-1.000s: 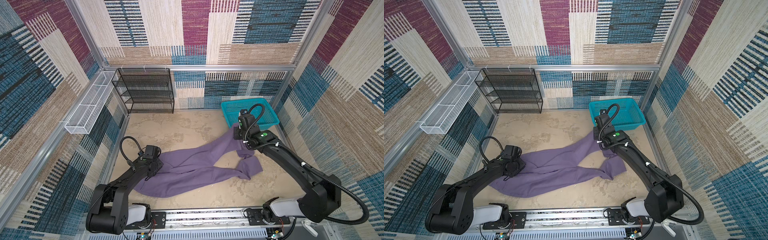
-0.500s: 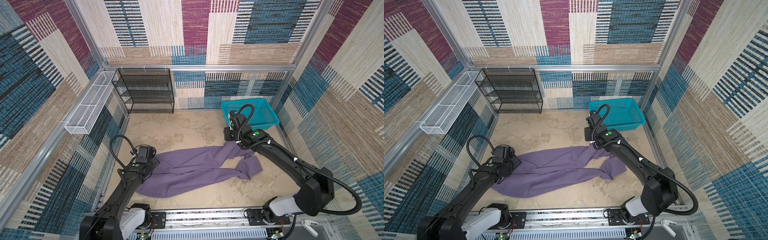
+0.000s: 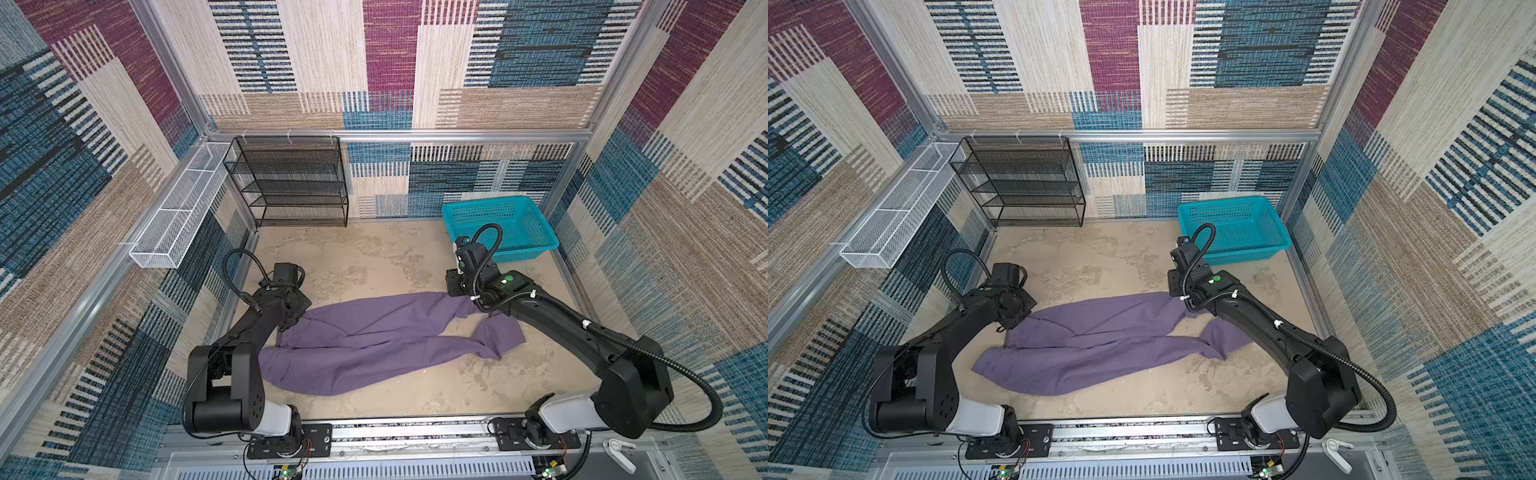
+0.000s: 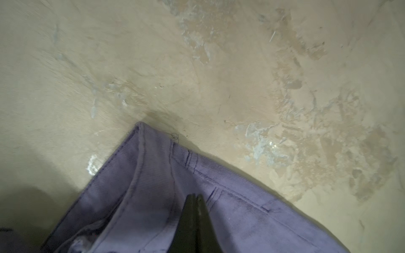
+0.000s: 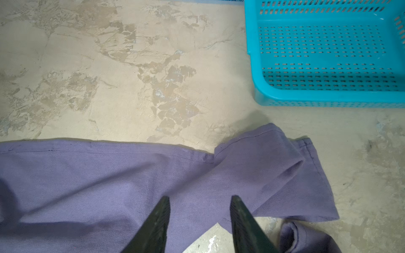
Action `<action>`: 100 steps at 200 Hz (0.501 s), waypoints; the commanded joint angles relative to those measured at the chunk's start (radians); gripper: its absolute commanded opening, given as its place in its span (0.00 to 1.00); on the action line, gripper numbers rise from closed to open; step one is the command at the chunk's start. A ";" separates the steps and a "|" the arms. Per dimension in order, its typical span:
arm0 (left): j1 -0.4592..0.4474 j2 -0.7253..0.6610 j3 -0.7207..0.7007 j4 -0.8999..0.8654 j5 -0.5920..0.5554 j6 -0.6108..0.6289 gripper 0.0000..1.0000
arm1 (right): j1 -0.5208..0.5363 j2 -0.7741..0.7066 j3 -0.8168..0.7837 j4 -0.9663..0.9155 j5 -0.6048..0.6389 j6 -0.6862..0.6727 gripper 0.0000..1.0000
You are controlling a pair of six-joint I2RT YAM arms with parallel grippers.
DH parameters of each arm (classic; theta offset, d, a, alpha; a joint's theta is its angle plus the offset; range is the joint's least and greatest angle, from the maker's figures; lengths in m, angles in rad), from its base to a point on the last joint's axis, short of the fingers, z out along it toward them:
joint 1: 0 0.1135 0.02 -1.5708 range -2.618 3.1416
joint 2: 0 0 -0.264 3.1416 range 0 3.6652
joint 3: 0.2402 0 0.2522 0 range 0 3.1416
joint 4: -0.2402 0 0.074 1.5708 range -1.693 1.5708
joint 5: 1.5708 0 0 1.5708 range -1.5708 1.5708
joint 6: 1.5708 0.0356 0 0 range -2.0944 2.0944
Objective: Fold and stack the trousers
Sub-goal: Flatten out the trousers at the center of the table.
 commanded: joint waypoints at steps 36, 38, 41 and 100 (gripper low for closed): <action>0.009 -0.029 -0.099 -0.090 -0.046 -0.004 0.00 | 0.000 0.022 0.006 0.054 -0.006 -0.004 0.49; 0.010 -0.030 -0.105 -0.094 -0.050 -0.008 0.00 | 0.000 0.024 0.008 0.055 -0.007 -0.004 0.49; 0.011 -0.032 -0.113 -0.095 -0.052 -0.011 0.00 | 0.000 0.027 0.009 0.055 -0.009 -0.006 0.49; 0.041 0.074 -0.100 -0.029 -0.019 -0.014 0.00 | 0.000 0.032 0.011 0.050 0.001 -0.009 0.49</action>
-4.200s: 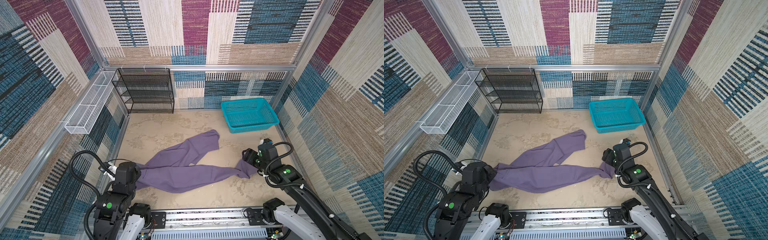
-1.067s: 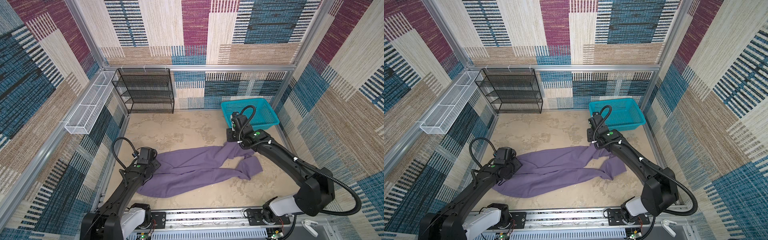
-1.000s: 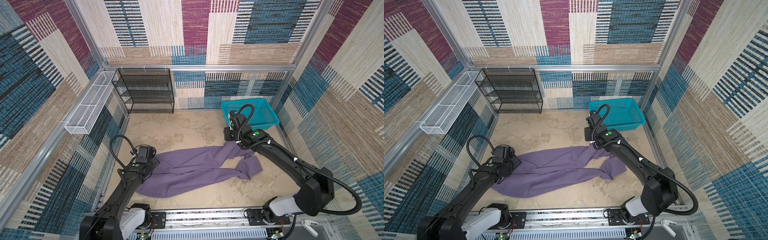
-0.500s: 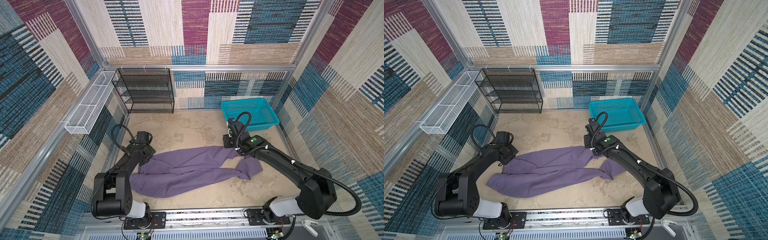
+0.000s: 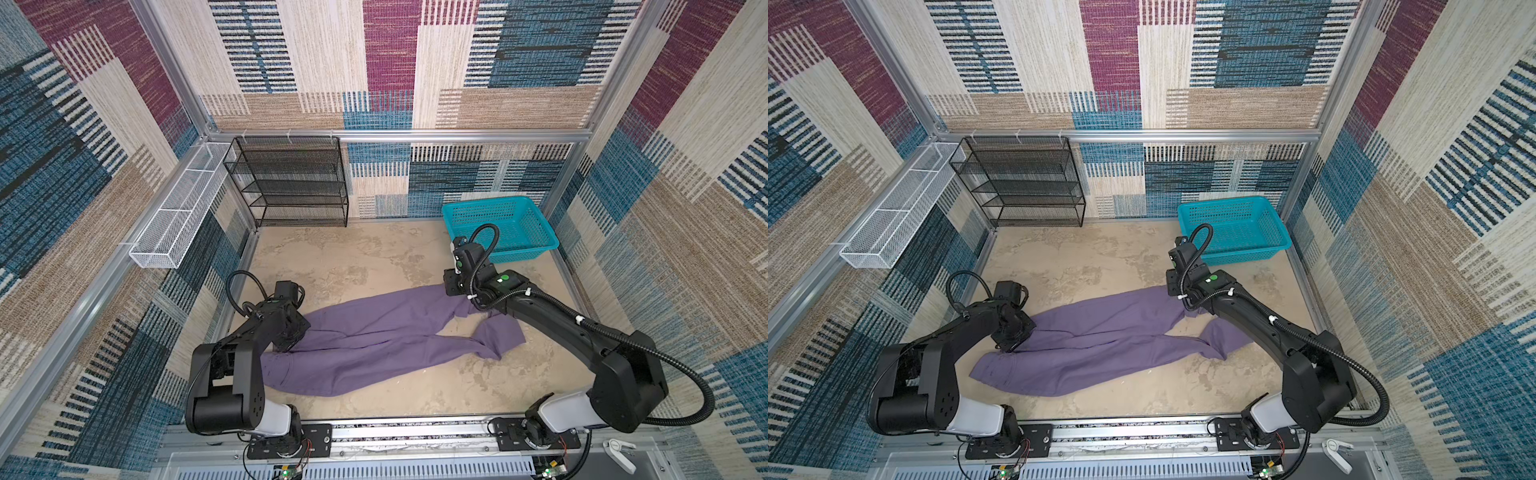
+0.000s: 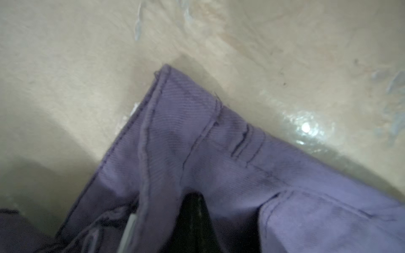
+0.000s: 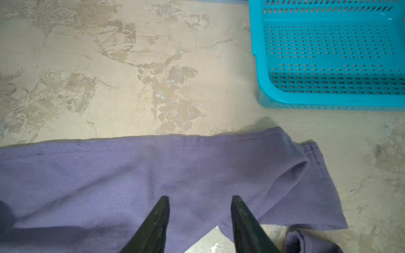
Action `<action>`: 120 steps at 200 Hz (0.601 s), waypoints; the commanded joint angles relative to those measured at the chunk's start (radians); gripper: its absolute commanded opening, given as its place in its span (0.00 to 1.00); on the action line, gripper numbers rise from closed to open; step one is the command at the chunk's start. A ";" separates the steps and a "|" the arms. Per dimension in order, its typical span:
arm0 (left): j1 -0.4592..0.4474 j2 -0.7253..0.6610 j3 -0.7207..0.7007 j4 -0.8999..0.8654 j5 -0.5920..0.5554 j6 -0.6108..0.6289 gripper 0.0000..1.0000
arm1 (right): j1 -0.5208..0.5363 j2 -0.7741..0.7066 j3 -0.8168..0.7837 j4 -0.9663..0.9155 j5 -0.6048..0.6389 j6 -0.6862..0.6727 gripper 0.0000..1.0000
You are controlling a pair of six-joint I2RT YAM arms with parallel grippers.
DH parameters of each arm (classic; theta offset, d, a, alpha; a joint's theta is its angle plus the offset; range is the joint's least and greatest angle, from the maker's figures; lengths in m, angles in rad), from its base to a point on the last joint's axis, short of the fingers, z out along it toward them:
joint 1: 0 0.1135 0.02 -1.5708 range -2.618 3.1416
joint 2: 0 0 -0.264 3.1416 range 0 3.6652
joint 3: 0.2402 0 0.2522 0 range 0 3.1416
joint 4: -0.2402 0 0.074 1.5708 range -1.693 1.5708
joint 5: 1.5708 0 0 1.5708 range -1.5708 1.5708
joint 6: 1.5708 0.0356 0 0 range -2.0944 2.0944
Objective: Fold and stack the trousers
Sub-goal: Flatten out the trousers at the center of the table.
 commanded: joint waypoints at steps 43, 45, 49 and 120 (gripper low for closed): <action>0.021 0.206 0.187 0.070 0.034 0.035 0.00 | 0.000 -0.008 -0.021 0.019 0.029 0.006 0.50; 0.024 0.215 0.194 0.071 0.040 0.036 0.00 | 0.000 -0.008 -0.021 0.018 0.030 0.007 0.50; 0.030 0.231 0.212 0.072 0.051 0.037 0.00 | 0.000 -0.006 -0.023 0.018 0.031 0.008 0.51; 0.044 0.539 0.577 -0.004 0.082 0.098 0.00 | 0.000 0.030 -0.003 0.001 0.068 0.025 0.51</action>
